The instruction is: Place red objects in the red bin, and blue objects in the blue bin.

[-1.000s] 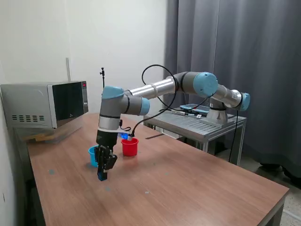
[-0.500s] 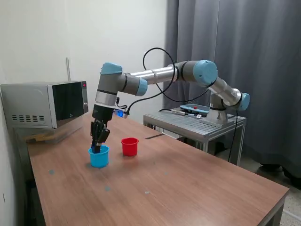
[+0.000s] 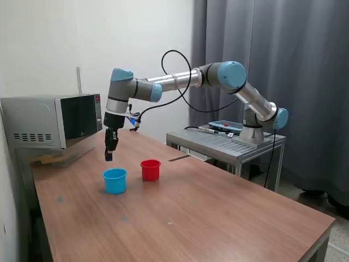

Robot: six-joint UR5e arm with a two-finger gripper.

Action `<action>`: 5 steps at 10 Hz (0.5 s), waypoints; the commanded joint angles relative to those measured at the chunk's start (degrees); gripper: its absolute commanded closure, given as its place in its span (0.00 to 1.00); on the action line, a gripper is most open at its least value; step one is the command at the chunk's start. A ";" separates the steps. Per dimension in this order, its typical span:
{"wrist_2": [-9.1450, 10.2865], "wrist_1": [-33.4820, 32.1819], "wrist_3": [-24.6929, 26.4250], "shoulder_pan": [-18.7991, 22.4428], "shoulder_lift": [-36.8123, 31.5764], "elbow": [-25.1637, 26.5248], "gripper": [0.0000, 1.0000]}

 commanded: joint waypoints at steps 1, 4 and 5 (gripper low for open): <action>-0.48 1.03 0.93 -1.19 -0.54 4.09 1.00; -0.48 1.03 2.07 -1.19 -0.54 6.91 1.00; -0.48 1.03 2.16 -1.10 -0.54 7.53 1.00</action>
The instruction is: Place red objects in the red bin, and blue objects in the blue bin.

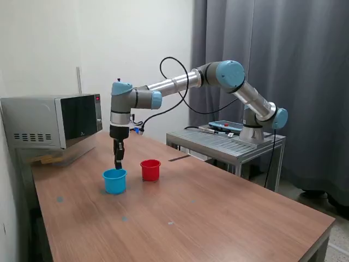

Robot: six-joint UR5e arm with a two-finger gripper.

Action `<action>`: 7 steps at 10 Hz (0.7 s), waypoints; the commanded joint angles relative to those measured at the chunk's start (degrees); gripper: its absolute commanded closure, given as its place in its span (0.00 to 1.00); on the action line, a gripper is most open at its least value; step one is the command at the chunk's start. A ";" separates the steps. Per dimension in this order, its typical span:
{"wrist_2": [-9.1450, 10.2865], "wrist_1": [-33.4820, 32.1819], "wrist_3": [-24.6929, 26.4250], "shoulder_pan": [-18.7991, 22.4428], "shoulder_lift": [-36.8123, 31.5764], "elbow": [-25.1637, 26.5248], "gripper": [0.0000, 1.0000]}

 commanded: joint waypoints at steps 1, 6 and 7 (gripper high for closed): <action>-0.03 0.03 0.28 0.13 -0.11 1.03 1.00; 0.15 -0.06 0.19 0.74 -0.28 0.76 1.00; 0.15 -0.15 0.11 0.83 -0.46 0.50 1.00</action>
